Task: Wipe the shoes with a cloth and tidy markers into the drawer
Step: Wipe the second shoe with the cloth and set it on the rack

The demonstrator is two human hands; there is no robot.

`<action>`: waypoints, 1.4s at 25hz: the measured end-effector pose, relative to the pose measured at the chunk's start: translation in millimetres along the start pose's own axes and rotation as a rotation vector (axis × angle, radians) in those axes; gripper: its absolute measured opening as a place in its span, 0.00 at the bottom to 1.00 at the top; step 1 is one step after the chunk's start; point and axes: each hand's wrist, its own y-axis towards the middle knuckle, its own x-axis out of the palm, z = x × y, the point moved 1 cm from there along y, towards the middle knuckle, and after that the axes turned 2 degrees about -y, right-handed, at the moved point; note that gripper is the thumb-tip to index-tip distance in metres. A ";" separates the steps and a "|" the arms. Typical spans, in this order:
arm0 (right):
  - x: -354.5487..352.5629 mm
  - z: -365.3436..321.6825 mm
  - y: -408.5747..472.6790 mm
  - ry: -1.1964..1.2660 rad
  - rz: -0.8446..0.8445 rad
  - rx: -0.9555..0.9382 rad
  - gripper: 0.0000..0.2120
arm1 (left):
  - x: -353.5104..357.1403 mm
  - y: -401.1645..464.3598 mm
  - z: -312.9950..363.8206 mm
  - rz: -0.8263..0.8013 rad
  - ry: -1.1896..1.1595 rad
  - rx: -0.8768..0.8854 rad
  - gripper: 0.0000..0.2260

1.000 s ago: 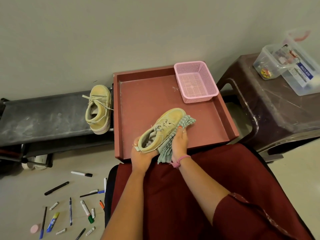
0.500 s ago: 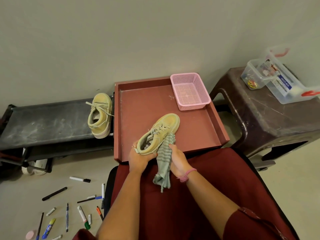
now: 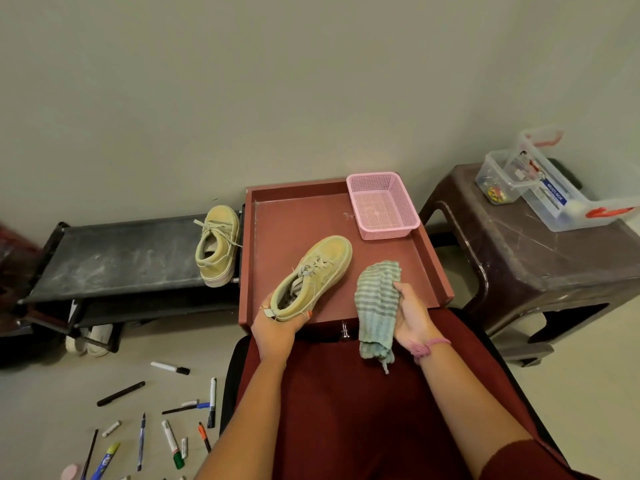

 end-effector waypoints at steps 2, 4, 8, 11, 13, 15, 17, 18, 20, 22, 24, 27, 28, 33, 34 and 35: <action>5.6 -4.3 -6.4 0.033 -0.016 -0.012 0.17 | -9.4 -3.8 7.9 0.033 -0.041 0.023 0.28; 14.7 -7.6 -12.2 0.031 -0.026 -0.016 0.18 | -23.0 -7.1 17.6 0.078 -0.075 0.047 0.29; 37.6 -10.2 -18.3 -0.008 -0.062 -0.010 0.19 | -60.2 -4.2 31.6 0.210 -0.099 0.101 0.27; 52.9 -5.2 -16.2 -0.029 -0.083 0.003 0.20 | -97.3 10.1 36.0 0.313 -0.164 0.110 0.26; 61.3 -1.7 -11.7 -0.044 -0.084 0.008 0.20 | -121.8 23.3 38.0 0.376 -0.176 0.134 0.26; 68.7 2.5 -6.1 -0.047 -0.079 0.014 0.20 | -143.8 41.3 41.4 0.443 -0.179 0.115 0.26; 76.0 7.9 1.3 -0.043 -0.073 0.018 0.19 | -162.3 65.0 43.3 0.528 -0.168 0.052 0.28; 79.9 11.2 6.3 -0.041 -0.069 0.021 0.18 | -169.8 78.6 43.0 0.567 -0.153 0.020 0.30; 85.5 16.7 15.7 -0.038 -0.055 0.035 0.17 | -178.7 103.1 40.2 0.610 -0.145 -0.016 0.31; 90.6 22.9 24.8 -0.031 -0.045 0.052 0.16 | -181.5 124.5 35.8 0.628 -0.162 -0.051 0.30; 91.3 28.4 34.6 -0.012 -0.039 0.060 0.16 | -179.3 145.1 28.3 0.650 -0.165 -0.101 0.29; 87.9 32.9 43.2 0.017 -0.049 0.073 0.16 | -172.5 170.8 16.8 0.685 -0.194 -0.189 0.29; 85.7 33.1 46.9 0.025 -0.048 0.077 0.16 | -169.3 179.3 12.7 0.698 -0.206 -0.216 0.30; 76.0 32.1 61.5 0.034 -0.040 0.093 0.17 | -150.9 209.3 -7.2 0.717 -0.227 -0.283 0.32; 75.3 32.2 64.3 0.039 -0.039 0.094 0.17 | -146.5 214.2 -10.8 0.718 -0.228 -0.288 0.32; 75.0 32.5 66.5 0.037 -0.035 0.095 0.18 | -142.4 218.6 -14.2 0.721 -0.234 -0.291 0.32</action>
